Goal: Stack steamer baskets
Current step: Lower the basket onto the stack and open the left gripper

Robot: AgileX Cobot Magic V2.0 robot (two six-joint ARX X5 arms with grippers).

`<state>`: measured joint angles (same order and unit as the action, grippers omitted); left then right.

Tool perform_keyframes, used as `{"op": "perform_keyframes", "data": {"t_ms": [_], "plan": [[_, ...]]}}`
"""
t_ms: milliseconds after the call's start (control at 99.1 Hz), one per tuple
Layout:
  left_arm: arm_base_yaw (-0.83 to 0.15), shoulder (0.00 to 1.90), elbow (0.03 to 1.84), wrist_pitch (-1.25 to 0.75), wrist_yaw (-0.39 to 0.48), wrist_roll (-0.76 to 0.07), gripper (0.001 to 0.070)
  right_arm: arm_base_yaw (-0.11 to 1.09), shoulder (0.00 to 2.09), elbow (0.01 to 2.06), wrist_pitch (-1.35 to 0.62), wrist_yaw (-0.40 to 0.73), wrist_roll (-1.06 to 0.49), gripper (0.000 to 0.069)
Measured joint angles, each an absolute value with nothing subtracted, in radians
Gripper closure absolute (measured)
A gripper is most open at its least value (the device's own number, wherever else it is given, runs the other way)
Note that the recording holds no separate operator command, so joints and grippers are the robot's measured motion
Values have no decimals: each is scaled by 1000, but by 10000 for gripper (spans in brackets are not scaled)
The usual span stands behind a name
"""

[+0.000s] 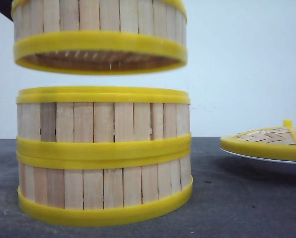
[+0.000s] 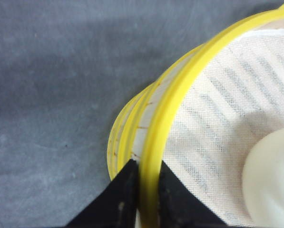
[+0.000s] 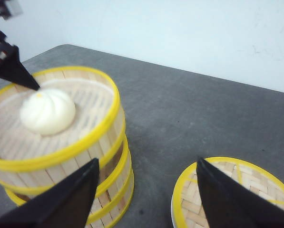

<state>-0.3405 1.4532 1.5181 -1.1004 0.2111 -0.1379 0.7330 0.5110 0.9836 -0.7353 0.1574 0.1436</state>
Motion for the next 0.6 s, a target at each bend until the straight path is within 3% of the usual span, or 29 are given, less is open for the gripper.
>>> {"op": "perform_keyframes", "data": {"t_ms": [595], "plan": [[-348,1474,1449,-1063,212,-119,683,733,511,984,-733,187,143,298]]}}
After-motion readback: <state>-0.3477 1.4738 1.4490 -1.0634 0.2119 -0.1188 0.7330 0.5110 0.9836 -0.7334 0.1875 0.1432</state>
